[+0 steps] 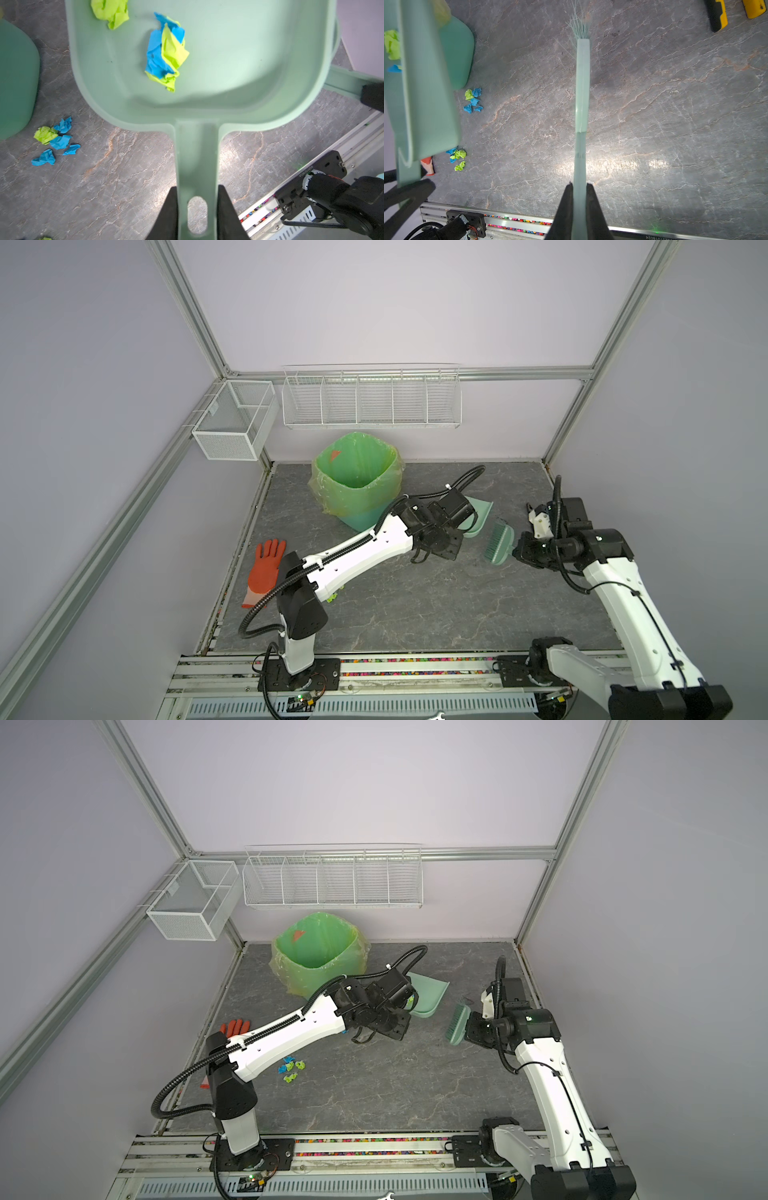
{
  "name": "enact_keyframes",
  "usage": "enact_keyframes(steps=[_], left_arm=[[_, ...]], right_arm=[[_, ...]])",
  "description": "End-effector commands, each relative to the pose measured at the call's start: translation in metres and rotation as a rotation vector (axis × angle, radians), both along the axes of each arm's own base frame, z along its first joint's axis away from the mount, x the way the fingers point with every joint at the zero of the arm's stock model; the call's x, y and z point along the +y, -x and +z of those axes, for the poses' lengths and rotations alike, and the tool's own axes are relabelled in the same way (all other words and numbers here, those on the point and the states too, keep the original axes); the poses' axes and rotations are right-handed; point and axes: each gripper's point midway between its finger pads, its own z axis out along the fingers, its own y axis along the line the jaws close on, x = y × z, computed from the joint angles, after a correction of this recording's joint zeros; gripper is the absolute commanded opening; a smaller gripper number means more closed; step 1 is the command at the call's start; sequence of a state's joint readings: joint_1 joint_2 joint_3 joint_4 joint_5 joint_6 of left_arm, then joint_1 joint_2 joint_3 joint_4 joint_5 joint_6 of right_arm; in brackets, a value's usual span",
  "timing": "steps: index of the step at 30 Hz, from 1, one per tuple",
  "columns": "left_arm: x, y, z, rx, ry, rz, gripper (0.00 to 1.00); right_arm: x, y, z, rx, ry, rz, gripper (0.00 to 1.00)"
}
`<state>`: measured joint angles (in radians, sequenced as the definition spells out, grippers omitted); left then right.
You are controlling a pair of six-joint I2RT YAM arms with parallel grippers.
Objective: Sweep away the paper scraps from the table
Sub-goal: 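Lift the loaded mint dustpan with the left gripper toward the green bin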
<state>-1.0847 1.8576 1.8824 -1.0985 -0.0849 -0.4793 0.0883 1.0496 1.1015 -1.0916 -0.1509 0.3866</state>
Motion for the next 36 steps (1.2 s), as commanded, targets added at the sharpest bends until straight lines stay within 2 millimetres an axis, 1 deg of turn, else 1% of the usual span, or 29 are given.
enact_keyframes(steps=[1, 5, 14, 21, 28, 36], left_arm=[[0.009, -0.007, 0.004, -0.021, -0.046, 0.011, 0.0], [0.01, -0.011, 0.012, -0.025, -0.056, 0.008, 0.0], [0.014, -0.025, 0.039, -0.031, -0.008, 0.02, 0.0], [0.026, -0.041, 0.062, -0.076, 0.028, 0.042, 0.0], [0.036, -0.054, 0.081, -0.09, 0.096, 0.072, 0.0], [0.052, -0.065, 0.105, -0.103, 0.174, 0.107, 0.0]], right_arm=[[-0.001, -0.001, 0.002, -0.028, -0.004, -0.005, 0.07], [-0.002, 0.0, 0.001, -0.026, 0.002, -0.005, 0.07], [0.0, -0.005, 0.003, -0.036, -0.003, 0.001, 0.07], [-0.001, -0.005, -0.005, -0.018, 0.001, 0.0, 0.07], [0.003, -0.005, 0.0, -0.044, -0.026, 0.003, 0.07], [0.004, 0.0, 0.0, -0.034, -0.027, 0.009, 0.07]])
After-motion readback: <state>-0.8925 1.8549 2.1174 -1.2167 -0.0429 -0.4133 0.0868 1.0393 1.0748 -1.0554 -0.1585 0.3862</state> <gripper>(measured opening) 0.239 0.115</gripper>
